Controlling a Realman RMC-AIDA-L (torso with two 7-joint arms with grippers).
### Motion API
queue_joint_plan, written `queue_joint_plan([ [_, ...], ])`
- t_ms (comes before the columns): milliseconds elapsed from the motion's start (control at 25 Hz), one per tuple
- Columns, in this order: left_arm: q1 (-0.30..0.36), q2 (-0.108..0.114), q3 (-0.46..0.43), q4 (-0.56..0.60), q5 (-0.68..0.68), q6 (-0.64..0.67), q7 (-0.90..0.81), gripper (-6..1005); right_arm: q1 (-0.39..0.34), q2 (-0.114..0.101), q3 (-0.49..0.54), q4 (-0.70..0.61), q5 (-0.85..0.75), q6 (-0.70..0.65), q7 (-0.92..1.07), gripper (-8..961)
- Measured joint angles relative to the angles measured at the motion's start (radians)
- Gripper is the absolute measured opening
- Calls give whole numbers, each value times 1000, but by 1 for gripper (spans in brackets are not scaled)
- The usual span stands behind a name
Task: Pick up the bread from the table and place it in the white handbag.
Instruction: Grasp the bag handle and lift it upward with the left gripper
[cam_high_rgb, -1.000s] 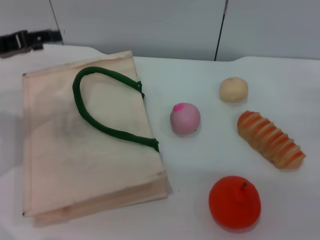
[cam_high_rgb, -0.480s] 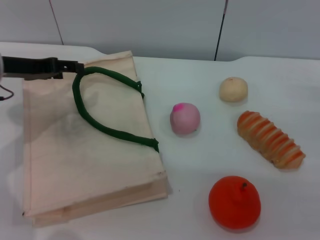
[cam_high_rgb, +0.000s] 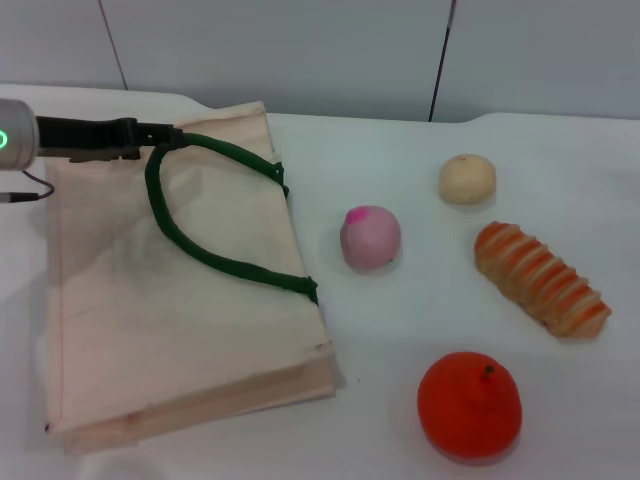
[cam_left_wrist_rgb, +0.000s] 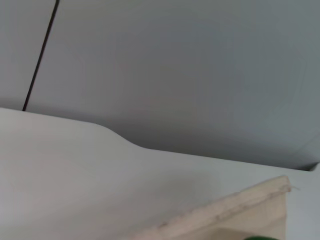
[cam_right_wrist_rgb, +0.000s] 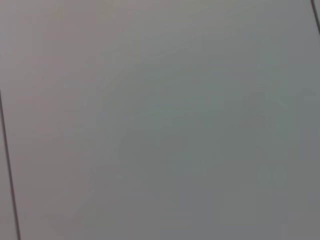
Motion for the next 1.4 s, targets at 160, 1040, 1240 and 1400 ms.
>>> queue_joint_plan([
  [160, -4, 10, 0, 51, 0, -49, 0, 836, 6, 0, 0, 1, 0, 0, 0, 872],
  [1040, -8, 8, -2, 200, 38, -176, -3, 833, 13, 1, -2, 2, 0, 0, 0, 866],
  [1240, -3, 7, -2, 201, 39, -169, -35, 794, 13, 1, -3, 2, 0, 0, 0, 864],
  [1400, -1, 7, -2, 201, 39, -164, -53, 643, 12, 1, -3, -1, -1, 0, 0, 863],
])
